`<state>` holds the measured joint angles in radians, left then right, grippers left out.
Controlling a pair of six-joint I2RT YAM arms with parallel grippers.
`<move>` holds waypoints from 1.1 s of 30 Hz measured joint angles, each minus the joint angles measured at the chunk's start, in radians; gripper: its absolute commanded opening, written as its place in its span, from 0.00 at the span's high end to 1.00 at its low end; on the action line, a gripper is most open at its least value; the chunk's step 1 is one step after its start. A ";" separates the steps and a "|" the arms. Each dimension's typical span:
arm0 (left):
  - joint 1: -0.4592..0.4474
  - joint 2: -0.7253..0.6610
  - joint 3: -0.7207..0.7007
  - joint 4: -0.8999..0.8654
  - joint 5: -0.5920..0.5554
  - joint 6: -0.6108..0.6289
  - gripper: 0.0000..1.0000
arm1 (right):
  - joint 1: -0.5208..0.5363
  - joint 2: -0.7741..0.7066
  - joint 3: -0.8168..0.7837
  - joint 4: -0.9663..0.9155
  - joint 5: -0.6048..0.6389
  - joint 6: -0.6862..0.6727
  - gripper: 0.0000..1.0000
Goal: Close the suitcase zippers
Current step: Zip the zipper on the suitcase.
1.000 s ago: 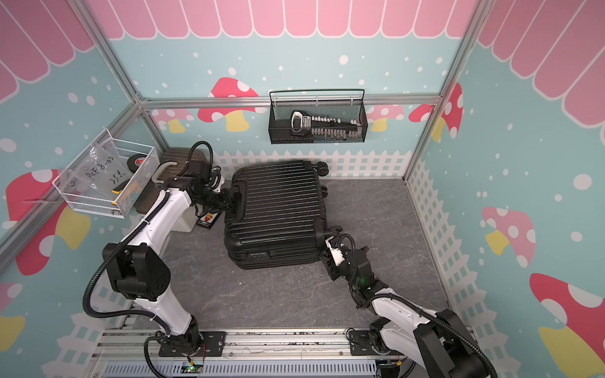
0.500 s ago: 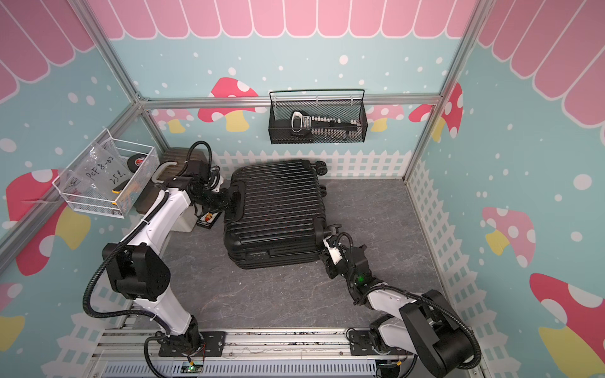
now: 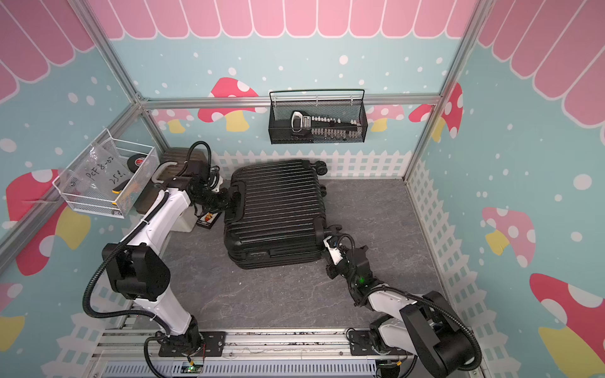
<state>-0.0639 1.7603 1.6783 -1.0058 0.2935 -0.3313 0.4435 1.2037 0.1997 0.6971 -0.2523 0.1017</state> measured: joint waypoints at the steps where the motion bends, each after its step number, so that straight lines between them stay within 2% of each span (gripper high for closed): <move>1: 0.000 0.000 0.000 0.002 -0.001 -0.011 0.92 | 0.000 -0.007 -0.003 0.000 -0.006 0.000 1.00; 7: -0.016 0.000 0.000 0.027 -0.039 -0.081 1.00 | 0.004 -0.086 -0.014 -0.054 -0.018 -0.002 1.00; 13: -0.036 0.002 0.013 0.049 -0.105 -0.136 1.00 | 0.034 -0.158 -0.016 -0.117 -0.028 -0.011 1.00; 23: -0.089 -0.012 -0.045 0.143 -0.227 -0.185 1.00 | 0.108 -0.166 -0.014 -0.173 0.013 -0.027 1.00; 25: -0.095 -0.023 -0.061 0.158 -0.237 -0.187 0.89 | 0.116 -0.166 -0.013 -0.179 0.036 -0.028 1.00; 27: -0.099 -0.040 -0.085 0.174 -0.247 -0.187 0.65 | 0.123 -0.171 -0.011 -0.190 0.066 -0.031 1.00; 30: -0.115 -0.075 -0.116 0.196 -0.278 -0.216 0.41 | 0.131 -0.182 -0.010 -0.211 0.097 -0.037 1.00; 33: -0.138 -0.141 -0.121 0.222 -0.319 -0.190 0.31 | 0.135 -0.182 -0.010 -0.212 0.107 -0.041 1.00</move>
<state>-0.2016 1.6196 1.5578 -0.7841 -0.0250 -0.5213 0.5789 1.0222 0.1902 0.4847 -0.1452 0.0608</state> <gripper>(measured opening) 0.651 0.049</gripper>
